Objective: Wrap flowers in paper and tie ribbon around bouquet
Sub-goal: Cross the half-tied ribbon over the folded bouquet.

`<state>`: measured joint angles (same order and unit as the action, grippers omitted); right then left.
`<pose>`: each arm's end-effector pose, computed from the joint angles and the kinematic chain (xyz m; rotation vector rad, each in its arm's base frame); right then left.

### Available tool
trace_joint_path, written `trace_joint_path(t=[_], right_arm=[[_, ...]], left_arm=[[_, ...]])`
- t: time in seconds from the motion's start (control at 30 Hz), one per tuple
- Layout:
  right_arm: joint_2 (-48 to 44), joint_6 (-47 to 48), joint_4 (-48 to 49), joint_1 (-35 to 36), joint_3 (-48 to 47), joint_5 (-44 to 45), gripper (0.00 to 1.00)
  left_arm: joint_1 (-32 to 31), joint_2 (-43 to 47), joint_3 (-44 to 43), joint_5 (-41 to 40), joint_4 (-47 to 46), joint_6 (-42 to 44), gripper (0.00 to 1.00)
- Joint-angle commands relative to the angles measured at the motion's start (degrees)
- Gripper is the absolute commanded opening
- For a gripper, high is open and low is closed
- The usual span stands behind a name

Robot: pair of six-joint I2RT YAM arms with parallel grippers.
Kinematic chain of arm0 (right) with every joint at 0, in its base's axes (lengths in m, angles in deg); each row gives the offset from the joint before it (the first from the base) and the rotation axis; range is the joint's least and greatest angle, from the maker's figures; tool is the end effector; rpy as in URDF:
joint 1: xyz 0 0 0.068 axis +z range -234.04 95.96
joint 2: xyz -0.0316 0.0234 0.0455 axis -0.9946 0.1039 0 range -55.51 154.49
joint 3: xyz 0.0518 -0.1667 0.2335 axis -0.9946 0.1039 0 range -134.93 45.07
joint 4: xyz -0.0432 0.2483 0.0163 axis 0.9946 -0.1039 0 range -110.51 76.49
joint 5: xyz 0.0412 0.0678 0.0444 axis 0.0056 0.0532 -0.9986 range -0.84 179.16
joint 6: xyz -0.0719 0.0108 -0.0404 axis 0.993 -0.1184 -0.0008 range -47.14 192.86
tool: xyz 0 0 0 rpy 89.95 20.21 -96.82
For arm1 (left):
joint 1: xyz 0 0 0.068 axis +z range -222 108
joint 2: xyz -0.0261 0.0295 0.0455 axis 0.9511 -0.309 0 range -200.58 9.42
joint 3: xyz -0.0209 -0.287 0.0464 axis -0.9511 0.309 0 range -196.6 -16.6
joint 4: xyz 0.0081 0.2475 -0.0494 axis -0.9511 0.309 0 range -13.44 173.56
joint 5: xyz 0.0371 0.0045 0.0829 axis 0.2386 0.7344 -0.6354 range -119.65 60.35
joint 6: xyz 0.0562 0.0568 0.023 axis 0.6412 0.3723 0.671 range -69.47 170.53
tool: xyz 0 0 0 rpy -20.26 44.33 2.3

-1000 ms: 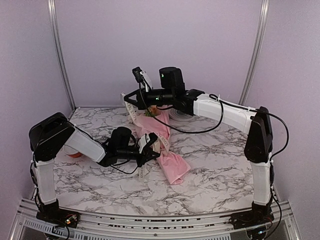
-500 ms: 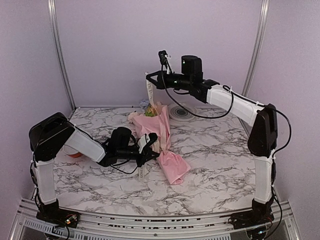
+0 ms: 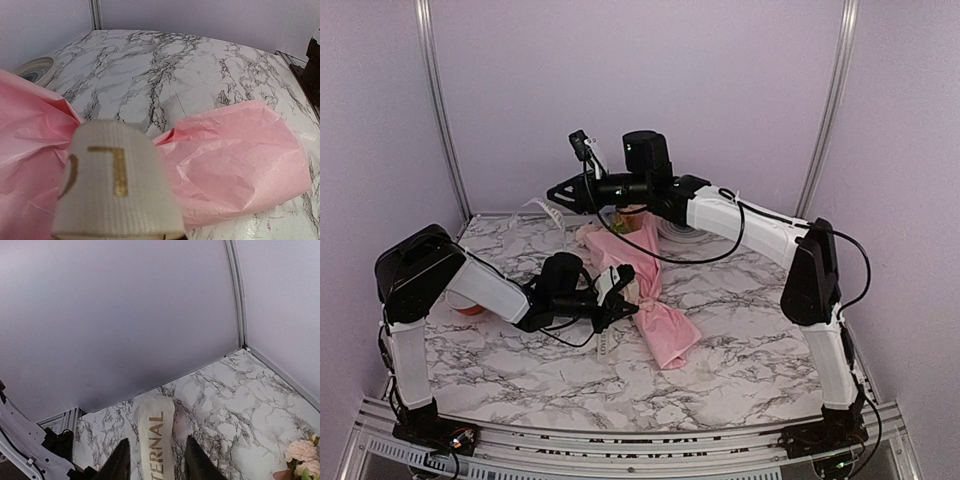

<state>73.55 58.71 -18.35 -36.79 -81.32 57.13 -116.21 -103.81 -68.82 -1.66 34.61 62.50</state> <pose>0.3594 0.4453 0.3647 -0.9448 1.5927 1.2471 0.2837 -0.3235 0.1518 1.2064 1.5352 -0.8408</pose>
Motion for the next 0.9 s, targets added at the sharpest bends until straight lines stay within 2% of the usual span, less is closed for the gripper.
trace_joint_path(t=[0.0,0.03,0.07,0.1,0.27,0.33,0.4,0.5,0.57,0.63,0.73,0.87], right_arm=[[1.30,3.93,-6.57,0.43,-4.26,-1.98,0.66],[0.95,5.33,-8.32,0.47,-4.64,-0.89,0.89],[0.42,6.83,-10.01,0.48,-4.85,0.47,0.98],[-0.14,8.17,-11.43,0.45,-4.91,1.47,1.00],[-3.42,14.33,-17.08,0.19,-4.77,2.35,1.00],[-6.52,15.21,-17.29,-1.28,-1.92,0.95,1.00],[-11.19,14.73,-14.42,-4.29,4.53,-4.01,0.95],[-17.93,11.07,-6.20,-12.10,17.87,-16.52,0.90],[-19.85,9.63,-4.75,-15.70,23.18,-21.67,0.82],[-20.96,16.04,-9.79,-16.52,27.14,-20.81,0.78],[-22.19,23.54,-10.95,-16.48,35.72,-23.20,0.79],[-19.54,27.03,-13.02,-15.98,38.98,-24.35,0.79]], left_arm=[[-0.18,1.08,-0.77,1.14,1.26,-0.34,0.00],[-0.18,1.03,-0.77,1.19,1.26,-0.44,0.00],[-0.14,0.97,-0.77,1.30,1.26,-0.63,0.00],[-0.17,0.85,-0.91,1.48,1.26,-0.80,0.00],[-0.18,0.70,-1.38,2.06,1.26,-1.23,0.00],[-0.18,0.73,-1.32,2.36,1.26,-1.54,0.00],[-0.10,0.78,-1.34,3.30,1.26,-2.02,0.00],[0.28,0.39,-1.78,5.30,1.24,-3.37,0.00],[0.50,-0.03,-2.31,6.17,1.26,-4.18,0.00],[0.74,-0.38,-2.67,6.55,1.26,-4.63,0.00],[1.11,-0.29,-3.05,7.03,1.25,-4.95,0.00],[1.55,-0.18,-2.93,6.92,1.26,-5.07,0.00]])
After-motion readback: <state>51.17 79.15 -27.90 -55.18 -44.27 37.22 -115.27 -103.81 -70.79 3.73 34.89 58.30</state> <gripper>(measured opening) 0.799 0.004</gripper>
